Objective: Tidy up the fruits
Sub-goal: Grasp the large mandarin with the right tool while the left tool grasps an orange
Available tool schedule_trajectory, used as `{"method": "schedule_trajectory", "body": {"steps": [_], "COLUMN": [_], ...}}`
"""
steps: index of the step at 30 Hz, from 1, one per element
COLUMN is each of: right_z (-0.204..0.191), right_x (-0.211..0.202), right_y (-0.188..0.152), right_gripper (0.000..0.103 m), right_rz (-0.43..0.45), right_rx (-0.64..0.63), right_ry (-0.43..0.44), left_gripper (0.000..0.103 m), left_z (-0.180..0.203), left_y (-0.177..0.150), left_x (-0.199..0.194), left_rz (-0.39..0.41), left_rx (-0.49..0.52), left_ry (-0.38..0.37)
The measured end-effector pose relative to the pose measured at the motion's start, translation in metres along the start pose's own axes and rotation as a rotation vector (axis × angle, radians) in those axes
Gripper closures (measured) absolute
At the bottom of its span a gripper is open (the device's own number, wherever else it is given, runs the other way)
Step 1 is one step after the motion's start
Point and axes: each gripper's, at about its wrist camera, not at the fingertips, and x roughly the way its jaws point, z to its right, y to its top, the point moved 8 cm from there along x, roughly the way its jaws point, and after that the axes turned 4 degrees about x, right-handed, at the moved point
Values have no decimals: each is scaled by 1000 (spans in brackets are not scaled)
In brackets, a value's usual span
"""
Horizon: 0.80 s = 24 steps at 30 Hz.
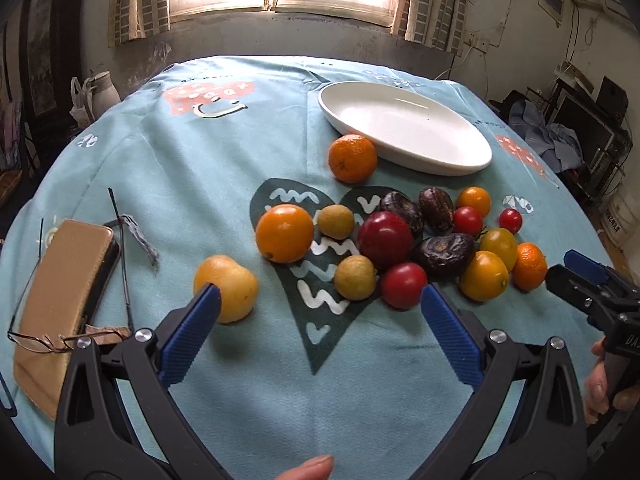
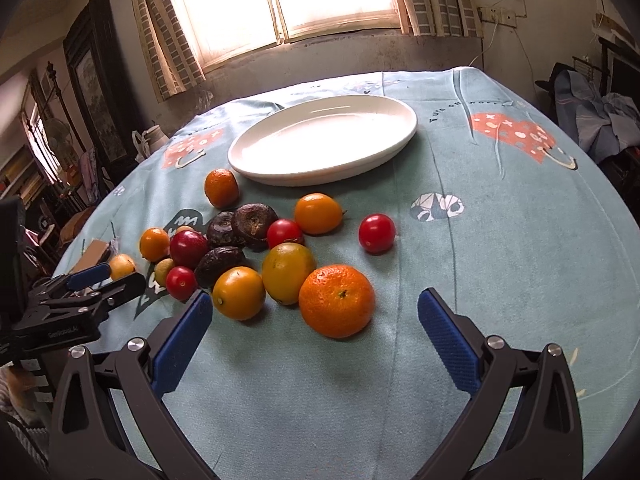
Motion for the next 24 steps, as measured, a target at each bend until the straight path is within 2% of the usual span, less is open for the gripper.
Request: {"method": "schedule_trajectory", "body": {"steps": [2, 6, 8, 11, 12, 14, 16, 20, 22, 24], "right_z": [-3, 1, 3, 2, 1, 3, 5, 5, 5, 6], "right_x": [1, 2, 1, -5, -6, -7, -5, -4, -5, -4], "right_y": [-1, -2, -2, 1, 2, 3, 3, 3, 3, 3], "right_gripper": [1, 1, 1, 1, 1, 1, 1, 1, 1, 1], "right_rz": [-14, -23, -29, 0, 11, 15, 6, 3, 7, 3], "right_rx": [7, 32, 47, 34, 25, 21, 33, 39, 36, 38], "right_ry": [45, 40, 54, 42, 33, 20, 20, 28, 23, 23], "left_gripper": [2, 2, 2, 2, 2, 3, 3, 3, 8, 19], "left_z": [-5, -19, -35, -64, -71, -73, -67, -48, -42, -37], "left_y": [1, 0, -1, -4, -4, 3, 10, 26, 33, 39], "left_x": [3, 10, 16, 30, 33, 32, 34, 44, 46, 47], "left_rz": [-12, -49, -73, -125, -126, -97, -94, -80, -63, -47], "left_rx": [28, 66, 47, -49, -102, -130, -97, 39, 89, 123], "left_ry": [52, 124, 148, 122, 94, 59, 66, 136, 158, 156]}}
